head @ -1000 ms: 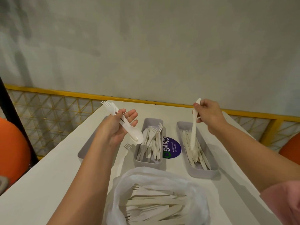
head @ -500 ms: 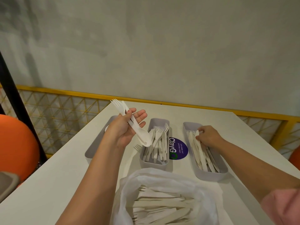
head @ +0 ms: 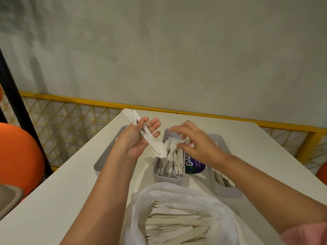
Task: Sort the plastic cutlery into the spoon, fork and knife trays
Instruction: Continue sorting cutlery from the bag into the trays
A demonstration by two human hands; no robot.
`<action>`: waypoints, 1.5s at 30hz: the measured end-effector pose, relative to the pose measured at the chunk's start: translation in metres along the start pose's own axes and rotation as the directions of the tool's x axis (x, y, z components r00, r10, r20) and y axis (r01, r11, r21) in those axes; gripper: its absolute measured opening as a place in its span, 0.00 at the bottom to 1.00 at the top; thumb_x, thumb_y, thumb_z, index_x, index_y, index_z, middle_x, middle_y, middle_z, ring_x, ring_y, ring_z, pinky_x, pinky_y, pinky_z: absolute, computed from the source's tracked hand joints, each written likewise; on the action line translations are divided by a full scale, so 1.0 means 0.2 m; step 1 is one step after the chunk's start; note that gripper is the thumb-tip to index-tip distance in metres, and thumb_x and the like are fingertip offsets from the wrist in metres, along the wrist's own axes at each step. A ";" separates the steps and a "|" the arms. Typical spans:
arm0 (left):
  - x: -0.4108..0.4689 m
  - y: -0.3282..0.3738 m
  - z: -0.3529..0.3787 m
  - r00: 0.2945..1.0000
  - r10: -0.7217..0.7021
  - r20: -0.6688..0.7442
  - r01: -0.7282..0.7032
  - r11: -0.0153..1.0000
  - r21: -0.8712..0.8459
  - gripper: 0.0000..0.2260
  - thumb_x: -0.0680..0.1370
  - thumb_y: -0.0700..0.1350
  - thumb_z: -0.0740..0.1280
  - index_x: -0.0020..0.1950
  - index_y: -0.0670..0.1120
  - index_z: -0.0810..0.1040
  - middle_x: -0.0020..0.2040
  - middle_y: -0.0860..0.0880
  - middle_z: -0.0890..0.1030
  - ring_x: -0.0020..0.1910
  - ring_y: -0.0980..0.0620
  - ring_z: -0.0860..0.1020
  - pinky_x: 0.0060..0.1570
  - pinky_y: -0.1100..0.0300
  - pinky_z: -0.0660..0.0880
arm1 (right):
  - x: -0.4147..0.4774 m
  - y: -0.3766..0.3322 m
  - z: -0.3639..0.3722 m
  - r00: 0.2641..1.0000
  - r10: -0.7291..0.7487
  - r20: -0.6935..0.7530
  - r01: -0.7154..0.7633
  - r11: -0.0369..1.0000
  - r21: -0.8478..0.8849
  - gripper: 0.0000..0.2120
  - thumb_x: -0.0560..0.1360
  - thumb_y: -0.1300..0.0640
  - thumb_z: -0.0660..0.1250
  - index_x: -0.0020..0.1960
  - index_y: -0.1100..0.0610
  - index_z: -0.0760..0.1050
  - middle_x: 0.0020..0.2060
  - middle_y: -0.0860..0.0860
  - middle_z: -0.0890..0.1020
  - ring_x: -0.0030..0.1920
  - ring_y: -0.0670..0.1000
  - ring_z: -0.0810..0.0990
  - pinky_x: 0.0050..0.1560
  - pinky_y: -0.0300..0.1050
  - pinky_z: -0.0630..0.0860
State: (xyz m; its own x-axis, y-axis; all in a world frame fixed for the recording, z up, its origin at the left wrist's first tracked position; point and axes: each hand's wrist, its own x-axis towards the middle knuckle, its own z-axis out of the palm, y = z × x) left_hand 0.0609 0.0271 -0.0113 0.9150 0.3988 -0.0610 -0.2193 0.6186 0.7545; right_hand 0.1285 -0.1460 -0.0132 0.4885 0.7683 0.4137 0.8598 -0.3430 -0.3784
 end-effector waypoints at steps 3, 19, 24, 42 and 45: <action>-0.01 0.01 0.01 1.000 -0.009 0.005 0.009 0.999 -0.036 0.12 0.84 0.40 0.49 0.46 0.42 0.70 0.45 0.42 0.79 0.44 0.47 0.78 0.51 0.48 0.74 | 0.01 -0.07 0.05 0.985 -0.161 0.068 0.168 0.978 -0.123 0.21 0.76 0.62 0.65 0.66 0.46 0.71 0.54 0.49 0.72 0.51 0.46 0.71 0.47 0.38 0.74; 0.00 0.17 -0.13 0.977 -0.010 -0.212 -0.025 0.987 -0.159 0.11 0.83 0.41 0.50 0.51 0.38 0.71 0.43 0.42 0.73 0.45 0.48 0.76 0.58 0.50 0.71 | 0.09 -0.19 0.10 0.971 -0.230 -0.065 0.238 0.956 0.171 0.05 0.73 0.65 0.67 0.48 0.59 0.80 0.45 0.51 0.80 0.42 0.42 0.75 0.44 0.34 0.73; 0.04 0.28 -0.31 0.909 0.105 -0.404 -0.147 0.986 -0.075 0.16 0.83 0.44 0.50 0.40 0.42 0.70 0.39 0.47 0.71 0.38 0.53 0.73 0.61 0.55 0.69 | 0.18 -0.23 0.12 0.986 0.046 -0.161 0.057 0.814 0.578 0.05 0.76 0.63 0.64 0.50 0.55 0.75 0.41 0.49 0.78 0.42 0.46 0.76 0.39 0.40 0.76; 0.02 0.31 -0.27 0.959 0.153 -0.238 -0.167 0.985 -0.042 0.16 0.83 0.47 0.51 0.43 0.42 0.73 0.38 0.47 0.74 0.38 0.52 0.75 0.49 0.55 0.74 | 0.55 -0.25 0.51 0.816 0.470 0.337 -0.576 0.706 0.412 0.14 0.79 0.51 0.61 0.39 0.59 0.72 0.30 0.53 0.68 0.30 0.49 0.63 0.31 0.40 0.63; 0.00 0.30 -0.27 0.966 0.155 -0.208 -0.163 0.986 -0.021 0.16 0.83 0.47 0.51 0.44 0.42 0.74 0.38 0.47 0.74 0.37 0.52 0.75 0.46 0.58 0.74 | 0.55 -0.24 0.56 0.819 0.476 0.320 -0.571 0.728 0.379 0.12 0.78 0.52 0.62 0.42 0.59 0.74 0.31 0.53 0.67 0.30 0.48 0.62 0.30 0.39 0.61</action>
State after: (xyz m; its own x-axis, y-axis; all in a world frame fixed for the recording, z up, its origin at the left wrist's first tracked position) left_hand 0.0304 0.1003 -0.0010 0.7793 0.6218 -0.0777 -0.3724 0.5592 0.7407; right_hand 0.1244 0.0144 -0.0418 0.7617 0.6391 -0.1065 0.2902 -0.4836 -0.8258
